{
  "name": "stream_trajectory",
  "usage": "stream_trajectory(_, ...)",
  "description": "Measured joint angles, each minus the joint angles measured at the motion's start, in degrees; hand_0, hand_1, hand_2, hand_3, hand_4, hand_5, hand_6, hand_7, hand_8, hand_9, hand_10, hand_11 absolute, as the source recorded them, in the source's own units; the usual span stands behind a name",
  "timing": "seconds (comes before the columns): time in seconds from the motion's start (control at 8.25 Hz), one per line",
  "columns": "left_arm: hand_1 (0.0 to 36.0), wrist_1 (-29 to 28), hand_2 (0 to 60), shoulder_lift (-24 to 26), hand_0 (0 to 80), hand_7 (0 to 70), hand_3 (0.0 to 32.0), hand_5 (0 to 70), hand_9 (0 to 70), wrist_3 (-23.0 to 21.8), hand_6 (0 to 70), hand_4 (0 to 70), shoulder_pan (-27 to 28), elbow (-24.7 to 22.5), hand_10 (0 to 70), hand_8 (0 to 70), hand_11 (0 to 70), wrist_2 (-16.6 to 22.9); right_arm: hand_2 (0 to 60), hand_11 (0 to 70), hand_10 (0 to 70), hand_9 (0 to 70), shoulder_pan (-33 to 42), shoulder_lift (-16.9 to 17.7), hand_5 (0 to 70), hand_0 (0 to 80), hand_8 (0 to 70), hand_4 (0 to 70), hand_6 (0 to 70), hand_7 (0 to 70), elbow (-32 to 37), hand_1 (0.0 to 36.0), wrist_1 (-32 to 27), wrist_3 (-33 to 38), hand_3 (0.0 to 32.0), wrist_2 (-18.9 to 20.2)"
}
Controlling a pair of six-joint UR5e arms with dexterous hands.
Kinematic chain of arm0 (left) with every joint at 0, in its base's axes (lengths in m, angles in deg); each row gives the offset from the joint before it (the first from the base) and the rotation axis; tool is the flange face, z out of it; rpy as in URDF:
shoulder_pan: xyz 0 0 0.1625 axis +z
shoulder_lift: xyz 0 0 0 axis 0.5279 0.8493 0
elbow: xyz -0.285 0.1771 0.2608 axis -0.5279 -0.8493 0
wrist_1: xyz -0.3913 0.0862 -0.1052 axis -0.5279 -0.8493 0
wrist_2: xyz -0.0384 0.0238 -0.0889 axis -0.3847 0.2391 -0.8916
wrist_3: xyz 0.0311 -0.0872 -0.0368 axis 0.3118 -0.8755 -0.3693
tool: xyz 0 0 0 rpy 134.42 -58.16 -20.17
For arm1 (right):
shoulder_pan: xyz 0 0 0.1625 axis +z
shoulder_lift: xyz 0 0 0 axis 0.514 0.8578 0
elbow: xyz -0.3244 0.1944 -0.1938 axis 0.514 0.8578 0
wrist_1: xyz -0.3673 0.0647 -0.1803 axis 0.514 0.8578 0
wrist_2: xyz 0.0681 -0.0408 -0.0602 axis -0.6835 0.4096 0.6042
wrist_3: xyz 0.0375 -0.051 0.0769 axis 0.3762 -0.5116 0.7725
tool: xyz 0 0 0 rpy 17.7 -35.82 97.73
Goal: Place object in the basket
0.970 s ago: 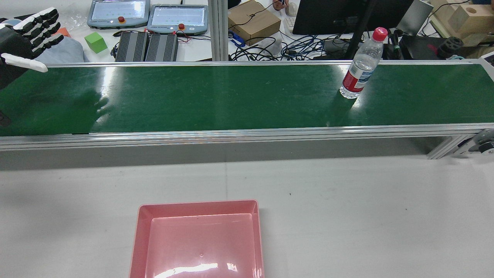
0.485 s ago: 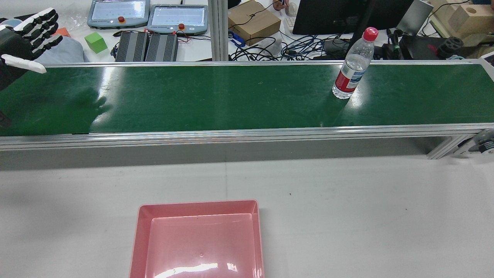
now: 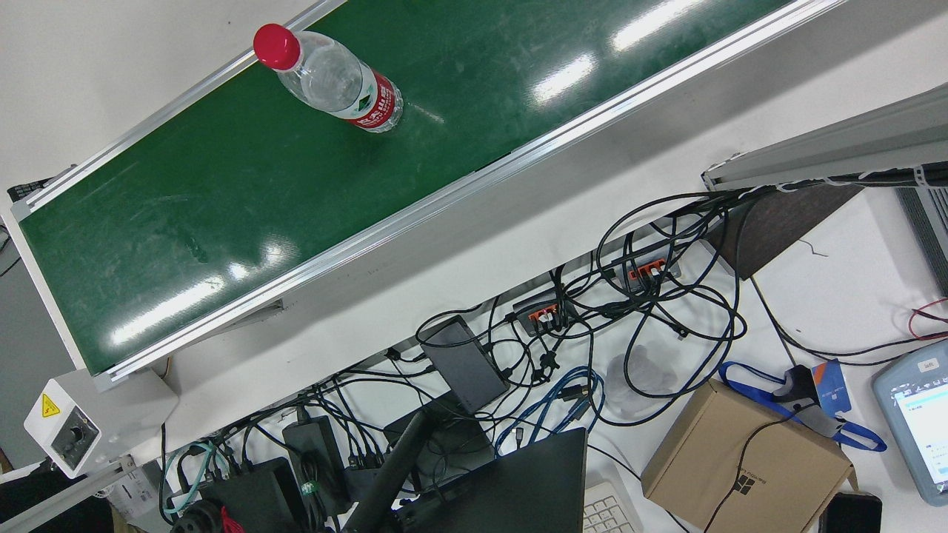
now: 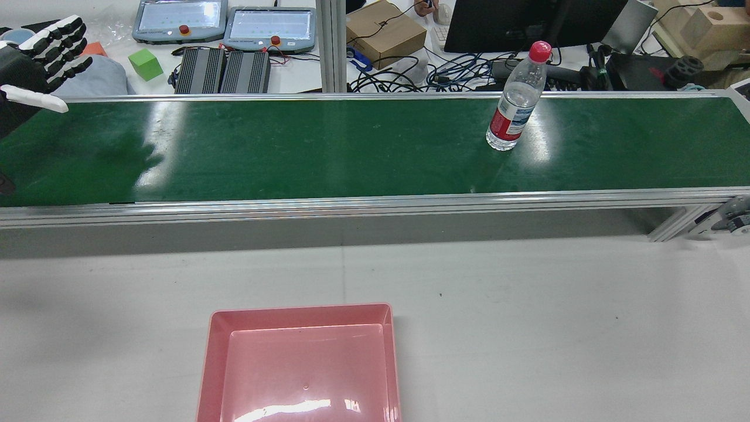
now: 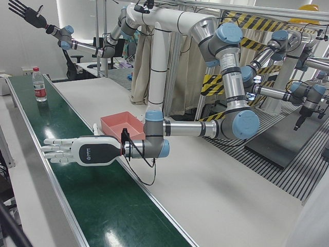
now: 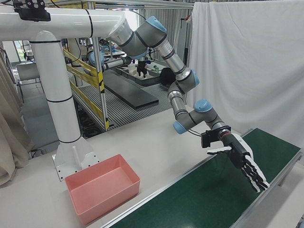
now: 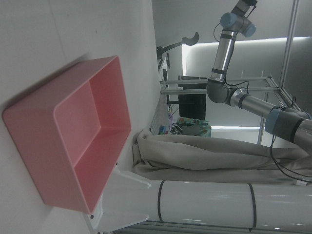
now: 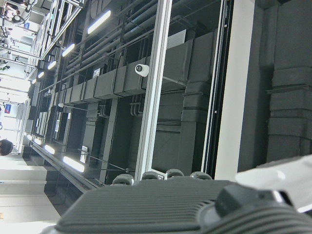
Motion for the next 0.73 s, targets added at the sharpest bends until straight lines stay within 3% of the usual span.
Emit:
stream_trajectory(0.24, 17.0, -0.02, 0.0, 0.02, 56.4, 0.0, 0.0, 9.0, 4.2, 0.05, 3.2, 3.2, 0.02, 0.04, 4.0, 2.7, 8.2, 0.0, 0.0, 0.0, 0.0, 0.0, 0.0, 0.0, 0.0, 0.0, 0.0, 0.0, 0.0, 0.0, -0.02, 0.0, 0.0, 0.0, 0.0, 0.0)
stream_trajectory(0.73, 16.8, -0.03, 0.0, -0.02, 56.6, 0.0, 0.0, 9.3, 3.7, 0.08, 3.1, 3.1, 0.11, 0.13, 3.6, 2.5, 7.6, 0.0, 0.0, 0.0, 0.0, 0.0, 0.0, 0.0, 0.0, 0.0, 0.0, 0.0, 0.0, 0.0, -0.07, 0.0, 0.01, 0.0, 0.0, 0.0)
